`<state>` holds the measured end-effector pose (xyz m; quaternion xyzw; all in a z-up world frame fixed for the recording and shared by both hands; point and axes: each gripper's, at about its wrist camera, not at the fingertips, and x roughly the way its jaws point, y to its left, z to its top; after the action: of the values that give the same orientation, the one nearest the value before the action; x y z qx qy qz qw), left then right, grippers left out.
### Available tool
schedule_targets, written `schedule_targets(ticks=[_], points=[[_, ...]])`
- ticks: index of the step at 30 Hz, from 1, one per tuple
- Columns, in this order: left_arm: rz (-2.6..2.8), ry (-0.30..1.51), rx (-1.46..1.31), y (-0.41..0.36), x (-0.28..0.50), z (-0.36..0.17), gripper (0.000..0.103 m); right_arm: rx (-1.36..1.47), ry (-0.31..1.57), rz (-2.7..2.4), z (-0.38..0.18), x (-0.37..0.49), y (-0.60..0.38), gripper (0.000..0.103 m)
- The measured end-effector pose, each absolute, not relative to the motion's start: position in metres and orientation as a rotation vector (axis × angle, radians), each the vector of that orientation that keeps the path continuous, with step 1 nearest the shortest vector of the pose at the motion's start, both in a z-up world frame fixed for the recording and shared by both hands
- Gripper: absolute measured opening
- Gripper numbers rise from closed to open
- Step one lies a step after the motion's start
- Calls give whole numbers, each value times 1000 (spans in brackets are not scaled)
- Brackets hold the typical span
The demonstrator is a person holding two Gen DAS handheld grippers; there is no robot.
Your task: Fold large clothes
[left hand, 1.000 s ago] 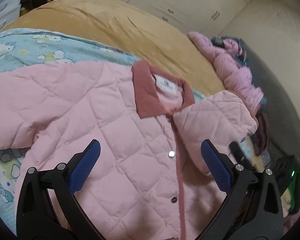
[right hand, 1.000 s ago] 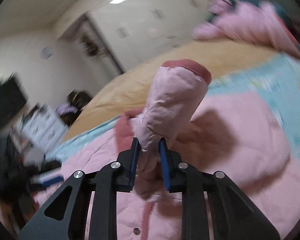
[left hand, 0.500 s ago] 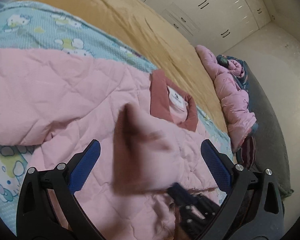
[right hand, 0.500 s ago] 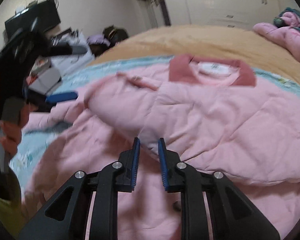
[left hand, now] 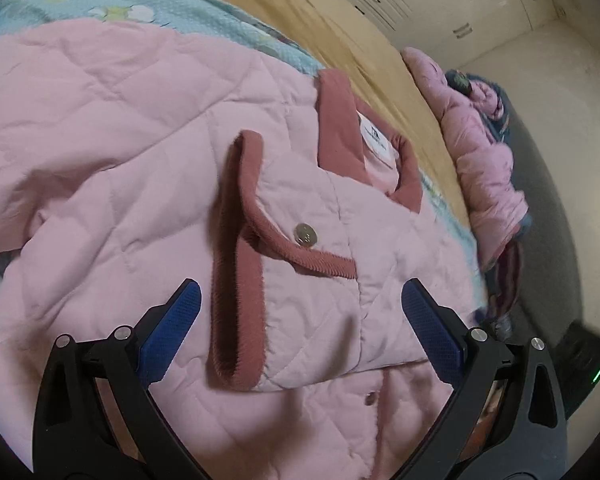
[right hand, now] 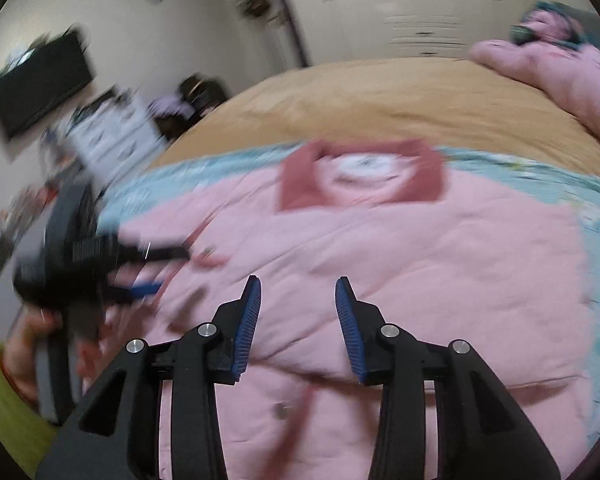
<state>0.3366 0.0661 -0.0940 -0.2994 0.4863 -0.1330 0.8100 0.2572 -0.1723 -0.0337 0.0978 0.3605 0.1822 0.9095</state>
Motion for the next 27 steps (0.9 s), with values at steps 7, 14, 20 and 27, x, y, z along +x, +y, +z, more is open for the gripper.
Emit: schedule_targets(ticks=[7, 14, 20, 27], points=[[-247, 959, -427, 39, 331, -79, 26, 334, 661, 189, -14, 260, -261, 51], [-264, 856, -452, 53, 328, -61, 2, 425, 608, 67, -8, 250, -320, 53], [-290, 696, -483, 67, 308, -13, 1, 459, 569, -27, -6, 238, -352, 53], [-227, 711, -402, 69, 311, -16, 1, 398, 649, -8, -27, 260, -335, 53]])
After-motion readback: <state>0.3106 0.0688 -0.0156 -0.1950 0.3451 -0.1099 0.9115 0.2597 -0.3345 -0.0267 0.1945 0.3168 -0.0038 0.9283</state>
